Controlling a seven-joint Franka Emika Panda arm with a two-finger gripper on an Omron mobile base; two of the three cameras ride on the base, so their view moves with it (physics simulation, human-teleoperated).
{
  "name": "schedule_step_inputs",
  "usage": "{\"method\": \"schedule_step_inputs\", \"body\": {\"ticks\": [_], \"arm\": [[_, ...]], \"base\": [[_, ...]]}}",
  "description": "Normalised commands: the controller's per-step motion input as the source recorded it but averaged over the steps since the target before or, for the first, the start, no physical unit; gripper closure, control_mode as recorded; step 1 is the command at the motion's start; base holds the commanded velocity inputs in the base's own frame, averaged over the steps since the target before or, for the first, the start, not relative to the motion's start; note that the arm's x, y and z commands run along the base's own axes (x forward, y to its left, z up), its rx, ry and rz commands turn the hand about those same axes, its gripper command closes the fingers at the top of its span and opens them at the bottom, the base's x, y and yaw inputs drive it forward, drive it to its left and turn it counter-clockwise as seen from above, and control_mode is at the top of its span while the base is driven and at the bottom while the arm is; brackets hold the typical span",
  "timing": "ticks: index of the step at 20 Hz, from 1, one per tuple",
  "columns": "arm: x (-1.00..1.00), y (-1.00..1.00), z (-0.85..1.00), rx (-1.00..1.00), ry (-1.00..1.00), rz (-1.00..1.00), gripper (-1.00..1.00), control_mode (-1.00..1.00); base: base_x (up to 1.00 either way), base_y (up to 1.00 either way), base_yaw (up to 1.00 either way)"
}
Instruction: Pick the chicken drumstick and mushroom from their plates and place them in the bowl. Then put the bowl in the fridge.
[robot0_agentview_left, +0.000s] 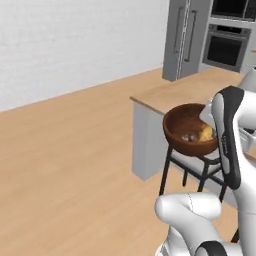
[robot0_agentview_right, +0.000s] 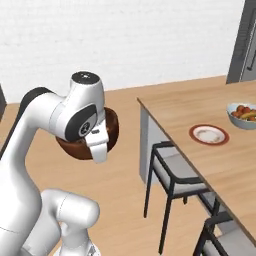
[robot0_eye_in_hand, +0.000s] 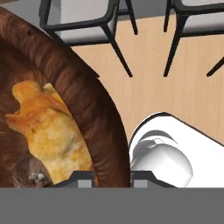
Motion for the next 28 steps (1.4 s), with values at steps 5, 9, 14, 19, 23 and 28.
{"method": "schedule_step_inputs", "body": {"ticks": [5, 9, 14, 19, 23, 28], "arm": [[0.0, 0.0, 0.0, 0.0, 0.0, 0.0, 1.0, 1.0], [0.0, 0.0, 0.0, 0.0, 0.0, 0.0, 1.0, 1.0], [0.0, 0.0, 0.0, 0.0, 0.0, 0.0, 1.0, 1.0], [0.0, 0.0, 0.0, 0.0, 0.0, 0.0, 1.0, 1.0], [0.0, 0.0, 0.0, 0.0, 0.0, 0.0, 1.0, 1.0], [0.0, 0.0, 0.0, 0.0, 0.0, 0.0, 1.0, 1.0]], "base": [[0.75, 1.0, -0.55], [0.86, 1.0, -0.57], [0.76, 1.0, -0.57], [0.48, 0.78, -0.72], [0.4, 0.46, -0.89], [0.16, 0.74, -0.76]]}}
